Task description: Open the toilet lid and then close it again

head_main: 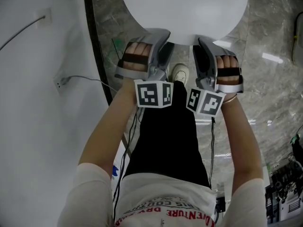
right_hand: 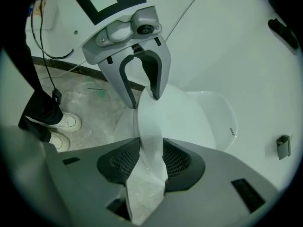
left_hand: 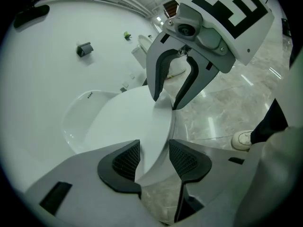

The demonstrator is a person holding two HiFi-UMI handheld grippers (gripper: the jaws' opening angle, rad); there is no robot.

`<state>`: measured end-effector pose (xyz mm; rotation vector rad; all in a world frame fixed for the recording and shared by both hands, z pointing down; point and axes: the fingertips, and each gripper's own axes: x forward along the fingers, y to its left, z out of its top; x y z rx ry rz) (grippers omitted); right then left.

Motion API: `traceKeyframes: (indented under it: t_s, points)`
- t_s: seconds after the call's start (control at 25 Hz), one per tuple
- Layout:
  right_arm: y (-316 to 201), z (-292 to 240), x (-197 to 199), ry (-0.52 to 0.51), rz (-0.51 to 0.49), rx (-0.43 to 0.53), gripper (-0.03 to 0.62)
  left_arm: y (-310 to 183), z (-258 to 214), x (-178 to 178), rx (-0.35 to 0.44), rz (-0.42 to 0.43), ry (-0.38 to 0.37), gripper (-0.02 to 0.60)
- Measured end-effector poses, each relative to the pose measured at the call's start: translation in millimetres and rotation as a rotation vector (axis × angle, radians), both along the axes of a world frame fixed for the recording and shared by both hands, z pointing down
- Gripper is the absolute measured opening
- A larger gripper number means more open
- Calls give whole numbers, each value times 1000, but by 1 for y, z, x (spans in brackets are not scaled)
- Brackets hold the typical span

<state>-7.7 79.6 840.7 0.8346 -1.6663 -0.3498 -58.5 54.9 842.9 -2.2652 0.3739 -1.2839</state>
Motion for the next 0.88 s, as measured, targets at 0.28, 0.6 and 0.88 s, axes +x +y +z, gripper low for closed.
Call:
traceKeyframes:
  t_s: [0.28, 0.6, 0.88]
  points:
    - [-3, -21, 1, -25, 0, 19, 123, -2, -17, 3, -6, 9, 28, 170]
    - [-4, -68, 1, -11, -27, 44, 123, 0, -63, 5, 62, 22, 50, 132]
    - [-14, -132, 5, -1, -67, 49, 120, -9, -128, 11, 123, 20, 87, 92]
